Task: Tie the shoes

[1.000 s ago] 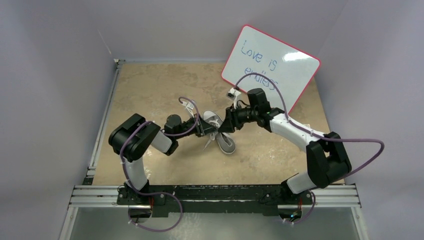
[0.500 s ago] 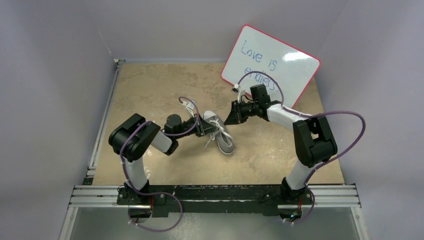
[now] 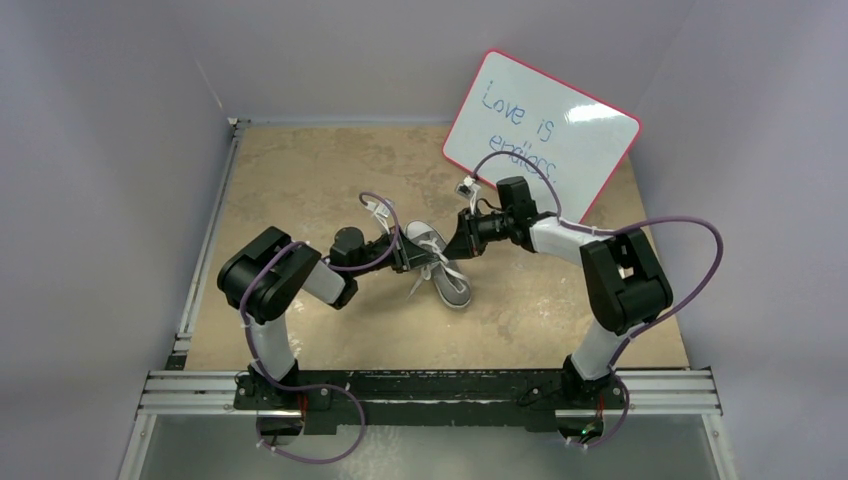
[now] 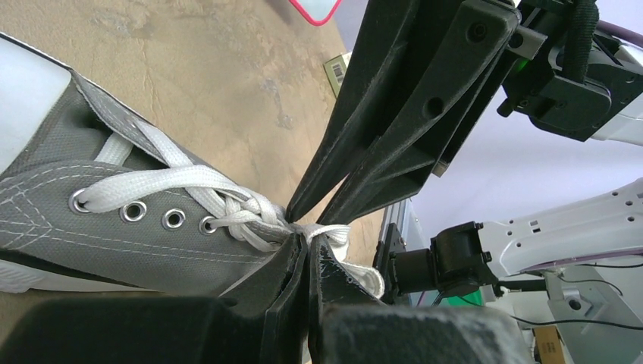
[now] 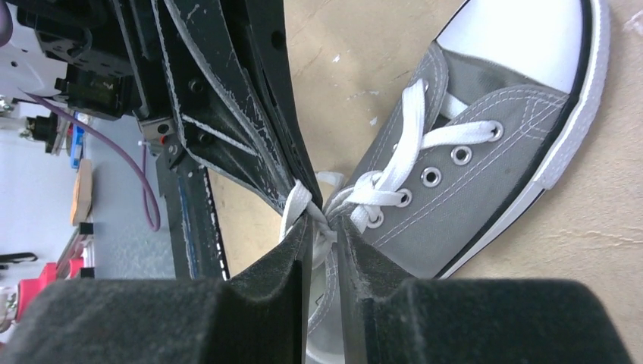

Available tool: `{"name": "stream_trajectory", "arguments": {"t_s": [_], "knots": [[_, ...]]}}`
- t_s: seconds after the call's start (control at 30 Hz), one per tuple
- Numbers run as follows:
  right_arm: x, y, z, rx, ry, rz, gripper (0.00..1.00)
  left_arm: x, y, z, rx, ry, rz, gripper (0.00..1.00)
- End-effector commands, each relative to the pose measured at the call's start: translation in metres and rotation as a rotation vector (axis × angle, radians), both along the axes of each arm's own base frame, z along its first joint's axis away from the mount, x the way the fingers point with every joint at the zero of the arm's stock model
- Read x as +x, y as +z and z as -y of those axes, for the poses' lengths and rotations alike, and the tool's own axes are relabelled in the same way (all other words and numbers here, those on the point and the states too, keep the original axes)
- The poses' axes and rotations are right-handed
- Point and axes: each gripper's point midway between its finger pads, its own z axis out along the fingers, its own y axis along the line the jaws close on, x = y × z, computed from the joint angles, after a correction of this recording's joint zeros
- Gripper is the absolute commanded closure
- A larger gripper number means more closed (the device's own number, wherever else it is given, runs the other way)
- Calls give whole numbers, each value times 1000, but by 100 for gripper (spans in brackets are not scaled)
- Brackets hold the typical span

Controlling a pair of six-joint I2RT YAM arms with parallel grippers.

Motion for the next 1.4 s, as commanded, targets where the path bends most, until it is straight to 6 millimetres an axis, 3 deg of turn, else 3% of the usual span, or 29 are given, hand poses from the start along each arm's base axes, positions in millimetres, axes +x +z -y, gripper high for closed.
{"name": "stream_trajectory", "arguments": {"t_s": [0.0, 0.23, 0.73, 1.17, 1.37], "knots": [[-9, 22, -4, 64, 53, 55, 80, 11, 30, 3, -56, 14, 129, 100], [-15, 27, -2, 79, 45, 70, 72, 11, 30, 3, -55, 11, 128, 100], [-10, 15, -10, 57, 60, 50, 68, 7, 32, 2, -78, 8, 125, 100], [0, 12, -13, 50, 33, 42, 73, 3, 35, 2, -100, -2, 125, 100], [0, 15, -17, 74, 56, 42, 89, 2, 35, 3, -105, -14, 122, 100]]}}
